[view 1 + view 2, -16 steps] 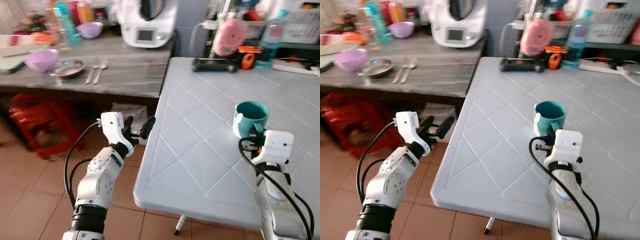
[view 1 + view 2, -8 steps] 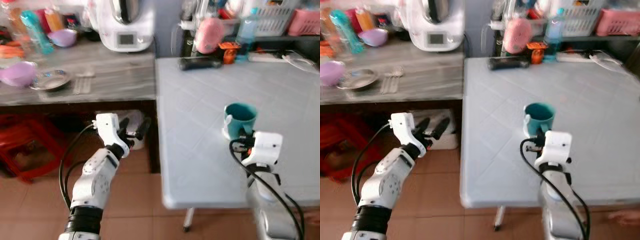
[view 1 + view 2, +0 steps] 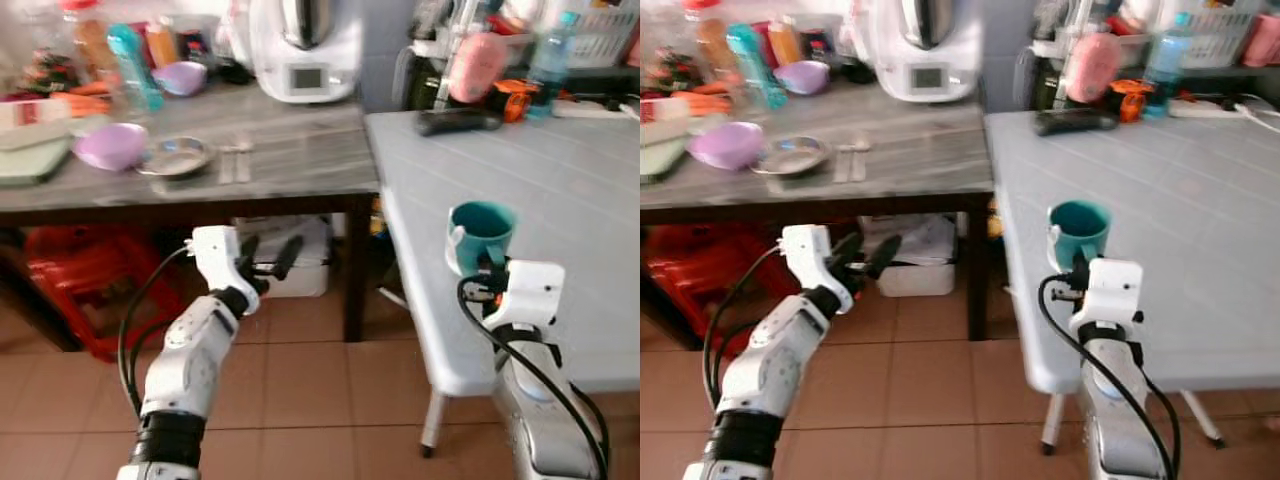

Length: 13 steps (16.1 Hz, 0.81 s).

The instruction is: Setting the table

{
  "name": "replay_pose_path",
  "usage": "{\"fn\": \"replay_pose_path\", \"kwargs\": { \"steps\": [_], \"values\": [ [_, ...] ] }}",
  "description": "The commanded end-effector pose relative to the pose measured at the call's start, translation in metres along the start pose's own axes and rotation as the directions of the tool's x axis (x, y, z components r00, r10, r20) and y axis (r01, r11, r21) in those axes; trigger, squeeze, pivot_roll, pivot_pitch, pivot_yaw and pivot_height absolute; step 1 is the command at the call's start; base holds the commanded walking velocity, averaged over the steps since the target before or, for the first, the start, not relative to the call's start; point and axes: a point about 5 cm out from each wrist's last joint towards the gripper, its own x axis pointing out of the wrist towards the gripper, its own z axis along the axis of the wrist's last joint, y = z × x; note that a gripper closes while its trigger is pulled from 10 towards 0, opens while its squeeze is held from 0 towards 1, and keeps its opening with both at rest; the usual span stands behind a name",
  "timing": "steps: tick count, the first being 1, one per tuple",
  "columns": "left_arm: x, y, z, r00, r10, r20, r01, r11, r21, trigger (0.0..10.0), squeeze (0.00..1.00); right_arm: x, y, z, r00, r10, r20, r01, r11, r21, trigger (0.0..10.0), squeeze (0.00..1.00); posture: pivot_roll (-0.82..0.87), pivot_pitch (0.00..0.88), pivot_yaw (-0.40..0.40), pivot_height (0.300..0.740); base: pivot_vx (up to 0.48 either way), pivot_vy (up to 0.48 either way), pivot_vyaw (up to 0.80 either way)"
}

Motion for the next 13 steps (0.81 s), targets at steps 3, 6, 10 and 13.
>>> {"fn": "replay_pose_path", "kwargs": {
  "steps": [3,6,10,13],
  "values": [
    [0.004,0.0,0.008,0.997,0.036,0.063,-0.045,0.988,0.15,10.0,0.0,0.0,-0.007,0.003,0.999,-0.029,0.019,0.029,1.0,0.006,10.0,0.0,-0.06,0.012,0.063,0.74,0.0,0.48,0.0],
    [0.002,0.004,0.011,0.994,0.048,0.103,-0.076,0.954,0.29,10.0,0.0,-0.001,-0.007,0.003,0.999,-0.03,0.022,0.029,0.999,0.014,10.0,0.0,-0.06,0.005,0.062,0.74,0.0,0.477,0.0],
    [0.0,0.008,0.005,0.991,0.074,0.115,-0.109,0.937,0.333,10.0,0.0,-0.001,-0.006,0.003,0.999,-0.027,0.024,0.026,0.999,0.02,10.0,0.0,-0.06,0.005,0.062,0.74,0.0,0.476,0.0],
    [-0.001,0.01,0.004,0.989,0.083,0.123,-0.121,0.929,0.348,10.0,0.0,-0.001,-0.006,0.003,0.999,-0.027,0.025,0.027,0.999,0.023,10.0,0.0,-0.06,0.007,0.062,0.74,0.0,0.476,0.0]
  ]
}}
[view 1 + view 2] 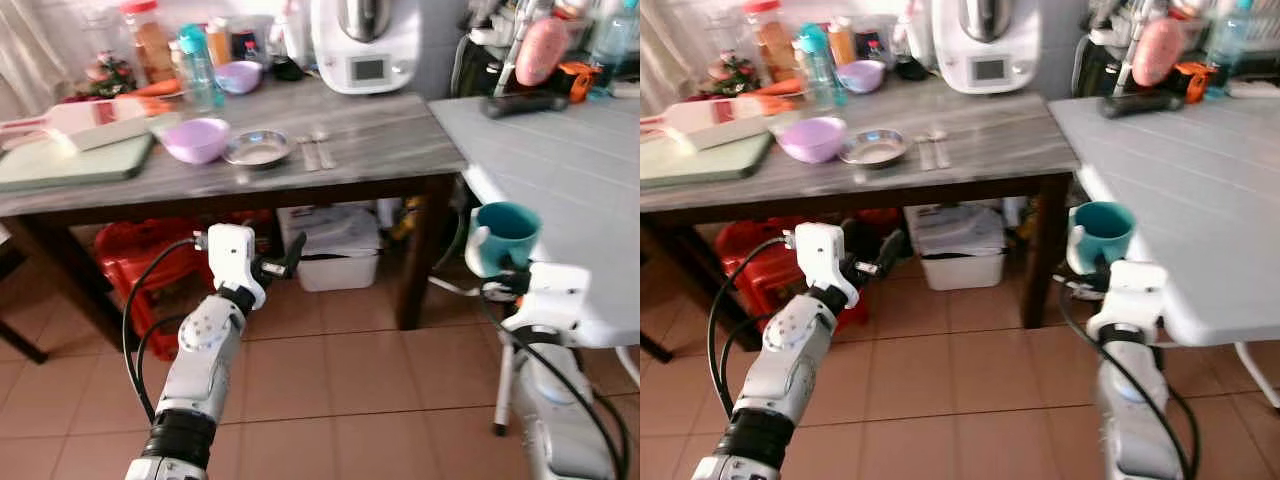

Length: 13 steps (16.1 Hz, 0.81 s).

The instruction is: Setting the table

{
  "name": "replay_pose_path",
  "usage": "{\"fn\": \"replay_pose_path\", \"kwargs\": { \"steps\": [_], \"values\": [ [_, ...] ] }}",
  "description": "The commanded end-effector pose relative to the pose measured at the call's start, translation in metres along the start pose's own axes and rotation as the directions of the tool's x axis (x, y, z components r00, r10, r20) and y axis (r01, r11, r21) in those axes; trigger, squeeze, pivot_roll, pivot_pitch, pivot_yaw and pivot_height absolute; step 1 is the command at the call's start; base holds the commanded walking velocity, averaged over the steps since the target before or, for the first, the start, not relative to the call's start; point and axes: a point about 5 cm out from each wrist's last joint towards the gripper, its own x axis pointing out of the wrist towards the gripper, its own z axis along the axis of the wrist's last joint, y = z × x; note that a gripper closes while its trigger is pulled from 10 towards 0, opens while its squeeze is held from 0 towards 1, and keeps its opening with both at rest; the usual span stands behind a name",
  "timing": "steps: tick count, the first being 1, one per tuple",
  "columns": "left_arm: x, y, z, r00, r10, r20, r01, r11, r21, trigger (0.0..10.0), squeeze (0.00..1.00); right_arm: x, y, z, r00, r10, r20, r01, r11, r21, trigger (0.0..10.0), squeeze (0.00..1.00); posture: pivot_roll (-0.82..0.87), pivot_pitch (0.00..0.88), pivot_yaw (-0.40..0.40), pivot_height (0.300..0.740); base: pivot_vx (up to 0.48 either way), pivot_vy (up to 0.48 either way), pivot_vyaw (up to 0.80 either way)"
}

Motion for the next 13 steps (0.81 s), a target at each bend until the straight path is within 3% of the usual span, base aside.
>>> {"fn": "replay_pose_path", "kwargs": {
  "steps": [1,3,6,13],
  "values": [
    [-0.0039,0.0125,-0.0017,0.999,0.043,-0.009,-0.043,0.999,0.033,10.0,0.0,0.0007,0.012,0.0071,0.999,0.033,0.033,-0.034,0.999,0.019,10.0,0.0,-0.06,0.007,0.062,0.74,0.0,0.476,0.0],
    [-0.0035,0.013,-0.0036,0.998,0.057,-0.009,-0.057,0.998,0.04,10.0,0.0,0.0006,0.0119,0.007,0.999,0.033,0.033,-0.034,0.999,0.022,10.0,0.0,-0.06,0.008,0.062,0.74,0.0,0.418,0.0],
    [-0.0032,0.0117,-0.0021,0.998,0.058,0.017,-0.059,0.996,0.06,10.0,0.0,-0.0001,0.0123,0.0068,0.999,0.031,0.03,-0.032,0.999,0.032,10.0,0.0,-0.06,0.008,0.062,0.74,0.0,0.0,0.0],
    [-0.0041,0.0053,-0.0022,1.0,-0.015,0.023,0.015,1.0,-0.003,10.0,0.0,-0.001,0.013,0.0074,0.999,0.036,0.037,-0.036,0.999,0.013,10.0,0.0,-0.06,0.008,0.063,0.74,0.0,0.0,0.08]
  ]
}}
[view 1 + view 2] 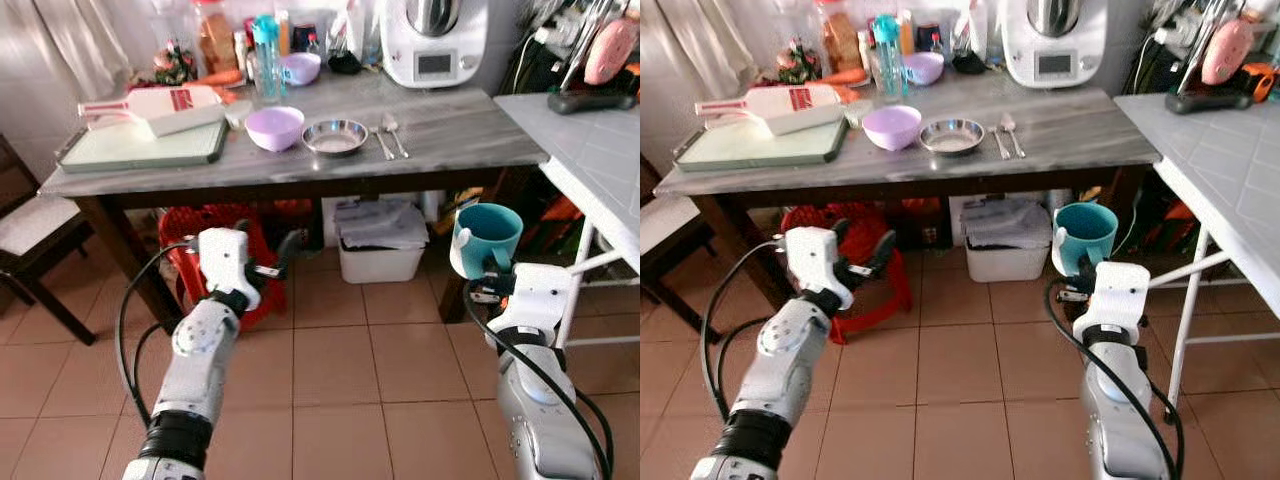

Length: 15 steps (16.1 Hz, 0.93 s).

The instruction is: Setting the table

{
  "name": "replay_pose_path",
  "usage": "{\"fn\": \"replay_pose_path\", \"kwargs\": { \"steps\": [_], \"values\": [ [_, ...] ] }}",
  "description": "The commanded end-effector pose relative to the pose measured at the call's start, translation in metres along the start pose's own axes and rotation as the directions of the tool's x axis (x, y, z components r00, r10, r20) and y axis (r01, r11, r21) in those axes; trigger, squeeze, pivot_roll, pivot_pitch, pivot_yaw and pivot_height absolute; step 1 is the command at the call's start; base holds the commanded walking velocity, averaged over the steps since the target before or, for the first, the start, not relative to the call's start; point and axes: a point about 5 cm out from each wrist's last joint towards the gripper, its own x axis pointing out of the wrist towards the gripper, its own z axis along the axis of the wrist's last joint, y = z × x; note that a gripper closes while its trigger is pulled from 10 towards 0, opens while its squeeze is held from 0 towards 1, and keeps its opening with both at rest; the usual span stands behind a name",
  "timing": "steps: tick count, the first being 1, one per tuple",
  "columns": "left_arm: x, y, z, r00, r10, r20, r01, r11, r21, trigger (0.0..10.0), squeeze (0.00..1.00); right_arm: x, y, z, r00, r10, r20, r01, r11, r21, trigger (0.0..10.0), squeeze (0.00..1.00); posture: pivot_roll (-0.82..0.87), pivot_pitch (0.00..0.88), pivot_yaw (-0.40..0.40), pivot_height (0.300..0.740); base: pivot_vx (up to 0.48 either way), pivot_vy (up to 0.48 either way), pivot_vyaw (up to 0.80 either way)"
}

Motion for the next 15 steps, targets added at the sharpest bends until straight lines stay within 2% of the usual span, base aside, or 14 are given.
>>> {"fn": "replay_pose_path", "kwargs": {
  "steps": [1,4,6,15],
  "values": [
    [-0.0008,0.0036,0.0027,1.0,0.003,0.003,-0.003,1.0,0.005,10.0,0.0,0.0011,0.001,0.0088,0.999,-0.003,0.042,0.003,1.0,0.001,10.0,0.0,-0.06,0.008,0.064,0.74,0.0,0.0,0.53],
    [-0.0012,0.0037,0.0023,1.0,-0.003,0.0,0.003,1.0,-0.001,10.0,0.0,0.0008,0.0019,0.0086,0.999,-0.002,0.042,0.002,1.0,0.004,10.0,0.0,-0.06,0.007,0.064,0.74,0.0,0.0,0.45],
    [-0.0016,0.0027,0.0013,1.0,-0.011,-0.003,0.011,1.0,-0.003,10.0,0.0,0.0007,0.0024,0.0085,0.999,0.0,0.042,0.0,1.0,0.004,10.0,0.0,-0.06,0.008,0.064,0.74,0.244,0.0,0.42],
    [-0.0018,-0.0017,0.0006,0.999,-0.04,-0.006,0.04,0.999,-0.023,10.0,0.0,0.0009,0.0018,0.0076,0.999,-0.014,0.035,0.013,1.0,0.023,10.0,0.0,-0.06,0.009,0.066,0.74,0.272,0.0,0.0]
  ]
}}
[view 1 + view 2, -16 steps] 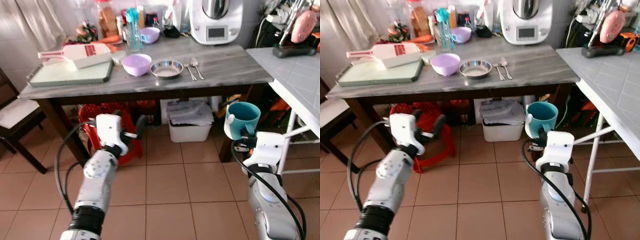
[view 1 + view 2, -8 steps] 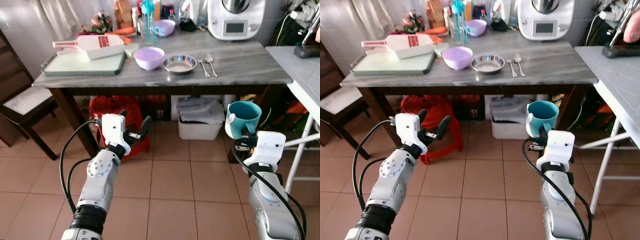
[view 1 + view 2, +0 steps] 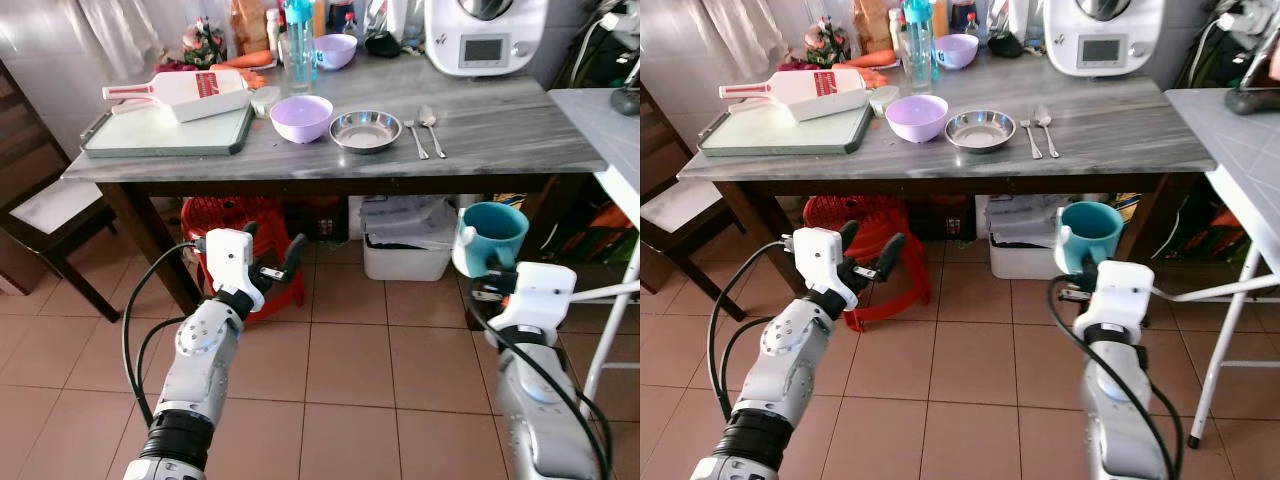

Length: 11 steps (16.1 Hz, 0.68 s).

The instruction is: Setting the table

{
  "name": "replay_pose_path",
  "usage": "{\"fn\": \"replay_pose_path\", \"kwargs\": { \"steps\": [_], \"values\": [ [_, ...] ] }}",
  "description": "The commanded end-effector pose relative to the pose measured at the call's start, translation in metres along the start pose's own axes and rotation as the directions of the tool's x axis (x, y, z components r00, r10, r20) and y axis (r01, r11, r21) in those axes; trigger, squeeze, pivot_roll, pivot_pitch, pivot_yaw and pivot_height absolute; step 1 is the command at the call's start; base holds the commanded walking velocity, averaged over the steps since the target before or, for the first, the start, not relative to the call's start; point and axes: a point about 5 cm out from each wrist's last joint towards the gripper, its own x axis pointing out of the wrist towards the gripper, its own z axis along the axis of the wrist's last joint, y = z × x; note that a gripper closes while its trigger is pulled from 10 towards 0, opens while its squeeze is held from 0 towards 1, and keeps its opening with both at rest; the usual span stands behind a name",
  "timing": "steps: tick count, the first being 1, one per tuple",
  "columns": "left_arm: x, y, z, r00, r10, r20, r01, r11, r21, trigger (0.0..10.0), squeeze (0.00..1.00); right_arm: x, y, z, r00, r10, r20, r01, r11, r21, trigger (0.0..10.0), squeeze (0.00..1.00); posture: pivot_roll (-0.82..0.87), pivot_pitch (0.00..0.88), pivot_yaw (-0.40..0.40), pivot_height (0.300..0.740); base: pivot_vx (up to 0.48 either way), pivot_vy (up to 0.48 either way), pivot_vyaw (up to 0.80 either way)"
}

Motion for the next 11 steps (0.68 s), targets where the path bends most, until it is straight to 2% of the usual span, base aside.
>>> {"fn": "replay_pose_path", "kwargs": {
  "steps": [1,6,8,11],
  "values": [
    [-0.0001,-0.0019,0.003,1.0,-0.01,0.009,0.01,1.0,-0.002,10.0,0.0,0.0005,-0.0037,0.0066,1.0,-0.01,0.03,0.01,1.0,-0.001,10.0,0.0,-0.06,0.009,0.065,0.74,0.3,0.0,0.0],
    [-0.0004,-0.0033,0.0022,1.0,-0.019,0.007,0.019,1.0,-0.008,10.0,0.0,0.0017,-0.0044,0.007,0.999,-0.013,0.03,0.013,1.0,0.0,10.0,0.0,-0.06,0.01,0.065,0.74,0.306,0.0,0.0],
    [-0.001,-0.0039,0.0015,1.0,-0.019,0.004,0.019,1.0,-0.008,10.0,0.0,0.0024,-0.005,0.0079,0.999,-0.014,0.032,0.014,1.0,-0.001,10.0,0.0,-0.07,0.011,0.063,0.74,0.304,0.0,-0.46],
    [-0.0013,-0.0043,0.0016,1.0,-0.021,0.004,0.021,1.0,-0.01,10.0,0.0,0.0025,-0.0049,0.0078,0.999,-0.013,0.033,0.013,1.0,0.001,10.0,0.0,-0.07,0.011,0.063,0.74,0.306,0.0,-0.79]
  ]
}}
